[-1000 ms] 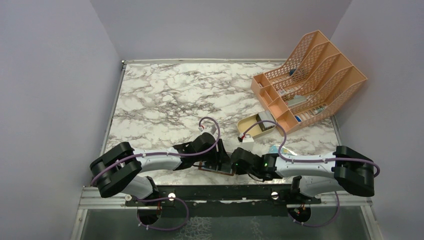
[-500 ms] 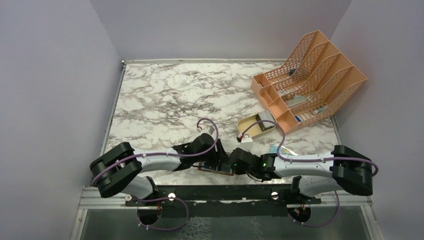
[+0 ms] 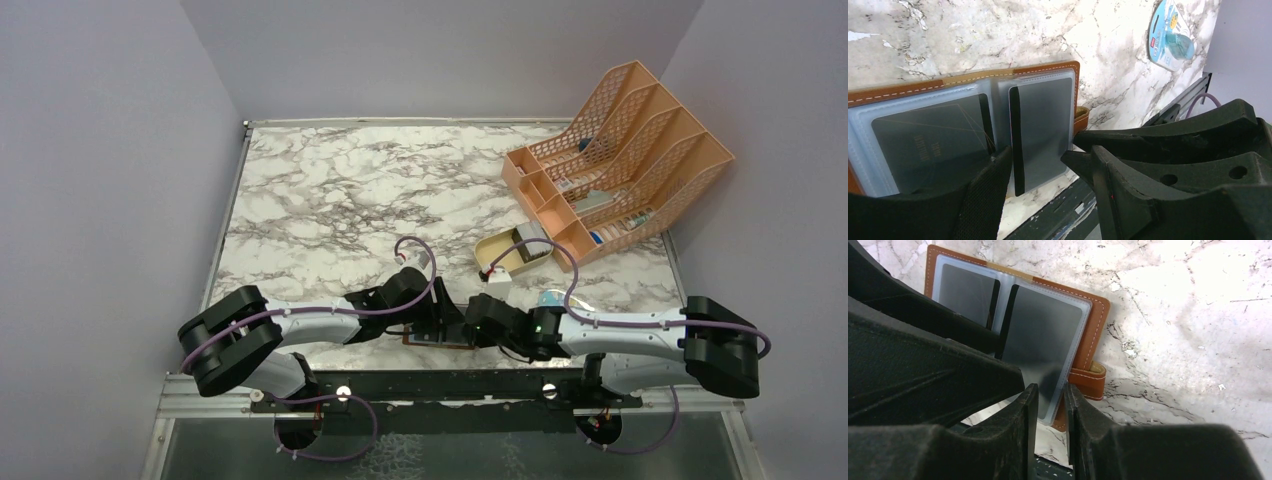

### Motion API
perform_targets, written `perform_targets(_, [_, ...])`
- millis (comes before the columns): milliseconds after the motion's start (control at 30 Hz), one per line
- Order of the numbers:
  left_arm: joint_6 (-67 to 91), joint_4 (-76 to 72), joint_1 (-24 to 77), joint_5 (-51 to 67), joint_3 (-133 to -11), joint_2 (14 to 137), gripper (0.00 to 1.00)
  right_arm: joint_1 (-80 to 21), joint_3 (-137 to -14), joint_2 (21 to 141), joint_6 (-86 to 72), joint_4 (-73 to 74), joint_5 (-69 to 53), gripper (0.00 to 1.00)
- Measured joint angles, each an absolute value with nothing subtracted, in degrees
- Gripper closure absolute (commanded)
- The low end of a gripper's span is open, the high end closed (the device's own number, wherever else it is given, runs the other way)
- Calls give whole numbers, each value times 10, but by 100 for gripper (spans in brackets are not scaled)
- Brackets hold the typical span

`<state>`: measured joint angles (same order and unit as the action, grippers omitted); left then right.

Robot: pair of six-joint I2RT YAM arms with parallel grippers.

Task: Put the credit cards into the card holder
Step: Insert the credit card into the card holder.

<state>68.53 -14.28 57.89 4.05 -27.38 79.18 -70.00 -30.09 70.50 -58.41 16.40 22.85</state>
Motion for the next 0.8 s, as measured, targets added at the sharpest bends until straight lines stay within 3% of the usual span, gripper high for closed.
perform_targets(800, [684,-150,579,41,-274,806,39,-700,-295,650,-619,270,287,82])
